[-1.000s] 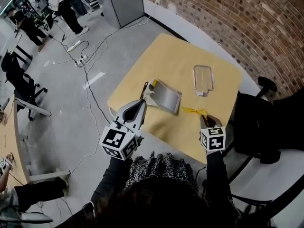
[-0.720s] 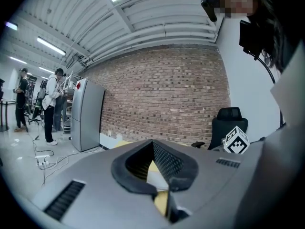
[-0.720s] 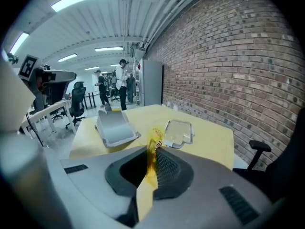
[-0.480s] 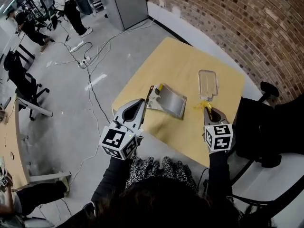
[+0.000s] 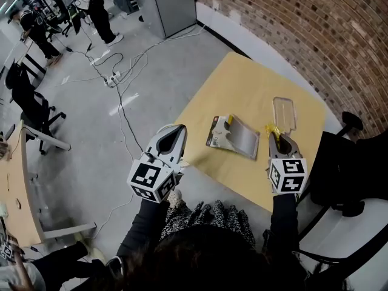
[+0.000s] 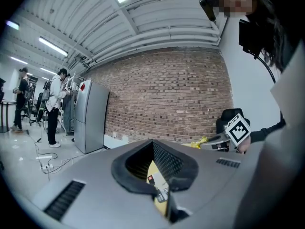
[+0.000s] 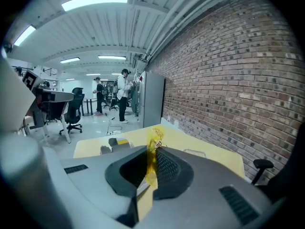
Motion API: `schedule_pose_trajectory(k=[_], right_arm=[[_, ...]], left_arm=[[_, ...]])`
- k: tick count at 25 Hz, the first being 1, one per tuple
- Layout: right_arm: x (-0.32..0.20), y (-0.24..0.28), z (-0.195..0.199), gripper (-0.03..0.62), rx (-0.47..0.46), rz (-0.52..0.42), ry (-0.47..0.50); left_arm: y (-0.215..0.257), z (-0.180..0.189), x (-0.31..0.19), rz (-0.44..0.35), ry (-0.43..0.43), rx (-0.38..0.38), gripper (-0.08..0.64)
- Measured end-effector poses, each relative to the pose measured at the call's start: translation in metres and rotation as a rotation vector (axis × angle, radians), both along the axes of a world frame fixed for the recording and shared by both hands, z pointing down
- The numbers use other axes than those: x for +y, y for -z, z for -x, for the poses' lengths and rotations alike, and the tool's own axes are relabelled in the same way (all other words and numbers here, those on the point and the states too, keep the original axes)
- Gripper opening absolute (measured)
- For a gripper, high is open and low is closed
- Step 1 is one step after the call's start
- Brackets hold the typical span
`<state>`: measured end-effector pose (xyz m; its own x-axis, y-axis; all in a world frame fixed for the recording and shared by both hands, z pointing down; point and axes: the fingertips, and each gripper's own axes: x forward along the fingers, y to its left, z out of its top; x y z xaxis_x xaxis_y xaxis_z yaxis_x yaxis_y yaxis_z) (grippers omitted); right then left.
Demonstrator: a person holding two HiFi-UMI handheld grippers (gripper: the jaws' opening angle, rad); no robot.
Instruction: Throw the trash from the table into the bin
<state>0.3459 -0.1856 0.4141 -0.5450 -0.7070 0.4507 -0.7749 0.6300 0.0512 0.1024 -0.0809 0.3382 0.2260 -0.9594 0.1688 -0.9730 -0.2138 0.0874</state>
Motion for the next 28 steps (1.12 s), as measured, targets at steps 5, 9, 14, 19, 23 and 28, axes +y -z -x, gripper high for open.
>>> schedule_pose_trajectory(k=[5, 9, 14, 19, 23, 28], right_arm=[[-0.001, 0.024, 0.038, 0.017, 0.031, -0.064, -0.04], [0.0, 0.05, 0.081, 0.017, 0.012, -0.111, -0.036], [0.008, 0.055, 0.154, 0.017, -0.007, -0.114, 0.012], [0.024, 0.047, 0.23, 0.017, -0.017, -0.1, 0.068], [0.041, 0.042, 0.276, 0.017, -0.022, -0.097, 0.081], [0.056, 0.033, 0.313, 0.017, -0.025, -0.083, 0.085]], left_arm=[[-0.002, 0.05, 0.004, 0.005, -0.006, 0.01, 0.006], [-0.001, 0.095, 0.006, -0.001, 0.002, 0.02, 0.006], [-0.004, 0.142, 0.014, 0.003, 0.002, 0.029, 0.006], [-0.008, 0.184, 0.022, -0.009, -0.005, 0.042, 0.006], [-0.016, 0.215, 0.034, 0.0, -0.024, 0.024, 0.006], [-0.029, 0.241, 0.046, 0.023, -0.02, 0.035, 0.006]])
